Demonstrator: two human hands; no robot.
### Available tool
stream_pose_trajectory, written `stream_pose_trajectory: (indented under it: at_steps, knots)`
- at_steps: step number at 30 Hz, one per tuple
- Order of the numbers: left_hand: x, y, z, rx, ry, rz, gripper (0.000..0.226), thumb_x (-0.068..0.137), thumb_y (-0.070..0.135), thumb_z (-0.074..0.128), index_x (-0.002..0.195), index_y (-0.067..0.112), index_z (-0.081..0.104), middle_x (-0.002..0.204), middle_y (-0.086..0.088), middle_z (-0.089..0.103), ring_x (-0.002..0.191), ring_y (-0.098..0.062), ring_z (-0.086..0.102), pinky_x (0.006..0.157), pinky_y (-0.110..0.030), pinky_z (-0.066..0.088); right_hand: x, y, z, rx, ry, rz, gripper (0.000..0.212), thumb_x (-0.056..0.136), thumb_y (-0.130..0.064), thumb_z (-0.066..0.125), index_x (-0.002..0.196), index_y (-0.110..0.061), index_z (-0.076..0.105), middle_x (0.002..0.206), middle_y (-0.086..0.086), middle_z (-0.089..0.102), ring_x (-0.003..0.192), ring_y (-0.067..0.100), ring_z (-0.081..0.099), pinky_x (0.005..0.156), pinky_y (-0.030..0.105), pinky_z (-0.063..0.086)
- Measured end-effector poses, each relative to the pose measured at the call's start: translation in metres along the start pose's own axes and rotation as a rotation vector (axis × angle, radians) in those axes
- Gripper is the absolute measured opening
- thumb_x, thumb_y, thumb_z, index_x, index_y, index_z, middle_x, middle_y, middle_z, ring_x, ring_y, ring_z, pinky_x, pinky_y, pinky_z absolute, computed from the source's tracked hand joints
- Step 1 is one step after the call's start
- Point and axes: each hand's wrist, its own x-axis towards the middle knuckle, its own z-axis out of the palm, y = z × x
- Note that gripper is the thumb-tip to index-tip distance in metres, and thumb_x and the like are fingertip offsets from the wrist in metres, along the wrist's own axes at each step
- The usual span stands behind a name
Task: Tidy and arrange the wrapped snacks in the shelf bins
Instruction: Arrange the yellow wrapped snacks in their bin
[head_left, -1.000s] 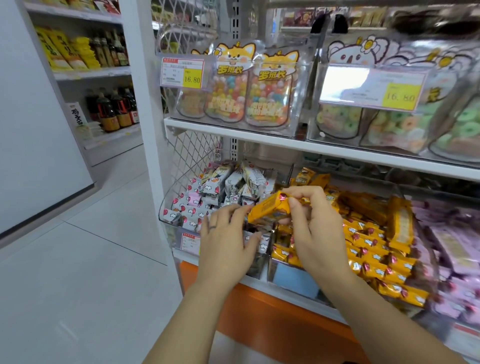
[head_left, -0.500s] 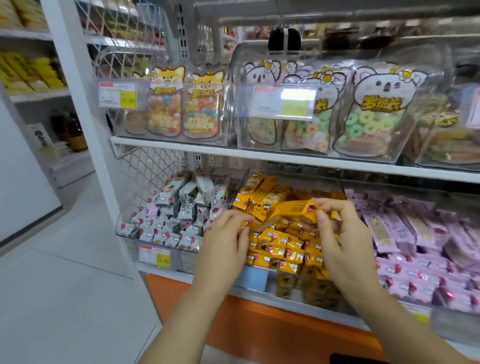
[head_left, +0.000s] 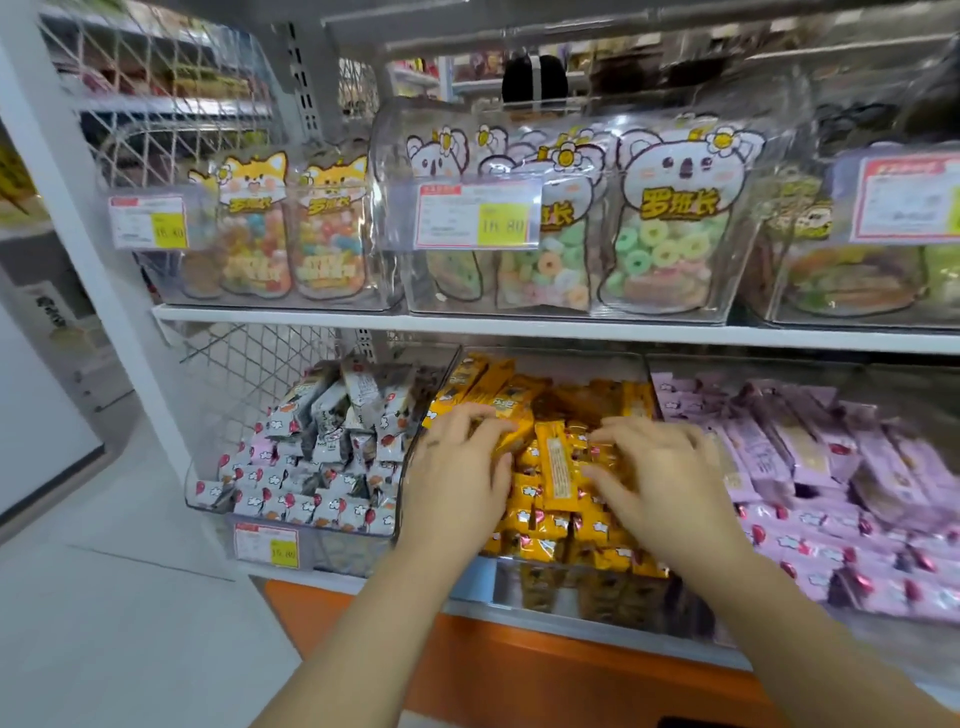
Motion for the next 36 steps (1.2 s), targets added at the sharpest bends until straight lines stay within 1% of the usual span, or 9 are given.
stream_pose_trajectory:
  at_steps: [3, 6, 9, 17, 21, 25, 28, 31, 36]
  knots:
    - [0.000, 0.018, 0.008, -0.004, -0.082, 0.112, 0.030, 0.093, 0.028, 0.053, 0.123, 0.025, 0.059, 0.129, 0.006, 0.048, 0.116, -0.015, 0.048, 0.098, -0.036, 0.039, 0.010, 0.013, 0.002, -0.228, -0.085, 0.091, 0.040, 0.085, -0.040, 0.063, 0.124, -0.035, 0.058, 0.131, 0.001, 0.053, 0.121, 0.025, 0.049, 0.110, 0.055, 0.018]
    - [-0.001, 0.031, 0.016, 0.037, -0.205, 0.180, 0.037, 0.096, 0.041, 0.044, 0.131, 0.031, 0.052, 0.137, 0.008, 0.043, 0.121, -0.016, 0.046, 0.101, -0.037, 0.035, 0.013, 0.023, 0.019, -0.361, -0.152, 0.046, 0.040, 0.065, -0.041, 0.081, 0.102, -0.032, 0.071, 0.117, 0.007, 0.063, 0.101, 0.031, 0.061, 0.099, 0.067, 0.032]
    - [0.001, 0.032, 0.021, 0.165, -0.298, 0.188, 0.044, 0.096, 0.048, 0.040, 0.138, 0.035, 0.043, 0.145, 0.008, 0.034, 0.126, -0.018, 0.043, 0.102, -0.037, 0.032, 0.013, 0.027, 0.025, -0.440, -0.175, 0.041, 0.038, 0.056, -0.038, 0.086, 0.091, -0.027, 0.075, 0.113, 0.009, 0.066, 0.097, 0.031, 0.063, 0.098, 0.068, 0.030]
    - [0.000, 0.031, 0.019, 0.143, -0.422, 0.144, 0.059, 0.090, 0.053, 0.050, 0.143, 0.037, 0.031, 0.150, 0.013, 0.019, 0.113, -0.016, 0.053, 0.092, -0.032, 0.045, 0.018, 0.023, 0.018, -0.459, -0.167, 0.020, 0.035, 0.080, -0.034, 0.065, 0.115, -0.032, 0.065, 0.141, 0.000, 0.045, 0.123, 0.024, 0.047, 0.112, 0.057, 0.002]
    - [-0.002, 0.028, 0.020, 0.079, -0.405, 0.107, 0.052, 0.092, 0.038, 0.051, 0.142, 0.035, 0.035, 0.147, 0.014, 0.022, 0.092, -0.012, 0.056, 0.076, -0.022, 0.045, 0.020, 0.028, 0.020, -0.279, 0.004, 0.050, 0.018, 0.066, -0.011, 0.077, 0.081, -0.019, 0.075, 0.105, 0.006, 0.070, 0.087, 0.026, 0.067, 0.109, 0.050, 0.012]
    - [-0.005, 0.030, 0.020, 0.024, -0.376, 0.092, 0.048, 0.094, 0.034, 0.049, 0.141, 0.032, 0.038, 0.145, 0.015, 0.025, 0.070, -0.006, 0.045, 0.070, -0.016, 0.041, 0.019, 0.034, 0.010, -0.121, 0.036, 0.078, 0.018, 0.081, 0.002, 0.061, 0.082, -0.010, 0.074, 0.085, 0.005, 0.072, 0.078, 0.023, 0.066, 0.110, 0.026, -0.005]
    - [-0.009, 0.032, 0.019, -0.028, -0.326, 0.078, 0.044, 0.095, 0.035, 0.048, 0.139, 0.031, 0.042, 0.142, 0.017, 0.029, 0.058, -0.006, 0.040, 0.069, -0.014, 0.037, 0.016, 0.036, 0.012, -0.041, 0.077, 0.043, 0.019, 0.075, 0.009, 0.063, 0.073, -0.008, 0.072, 0.076, 0.005, 0.070, 0.070, 0.024, 0.064, 0.106, 0.025, 0.013]
    - [-0.012, 0.035, 0.018, -0.087, -0.232, 0.076, 0.040, 0.096, 0.035, 0.048, 0.135, 0.030, 0.047, 0.136, 0.018, 0.036, 0.061, -0.008, 0.041, 0.071, -0.012, 0.037, 0.013, 0.031, 0.006, 0.100, 0.155, 0.028, 0.021, 0.072, 0.010, 0.064, 0.071, -0.011, 0.070, 0.073, -0.005, 0.065, 0.073, 0.021, 0.057, 0.082, 0.029, 0.036]
    - [-0.013, 0.044, 0.025, -0.145, -0.184, 0.140, 0.038, 0.092, 0.029, 0.055, 0.130, 0.026, 0.054, 0.131, 0.014, 0.042, 0.105, -0.006, 0.053, 0.083, -0.023, 0.050, -0.007, 0.015, -0.020, 0.228, -0.100, 0.019, 0.023, 0.078, 0.003, 0.056, 0.076, -0.015, 0.070, 0.078, -0.008, 0.060, 0.070, 0.005, 0.056, 0.063, 0.019, 0.048]
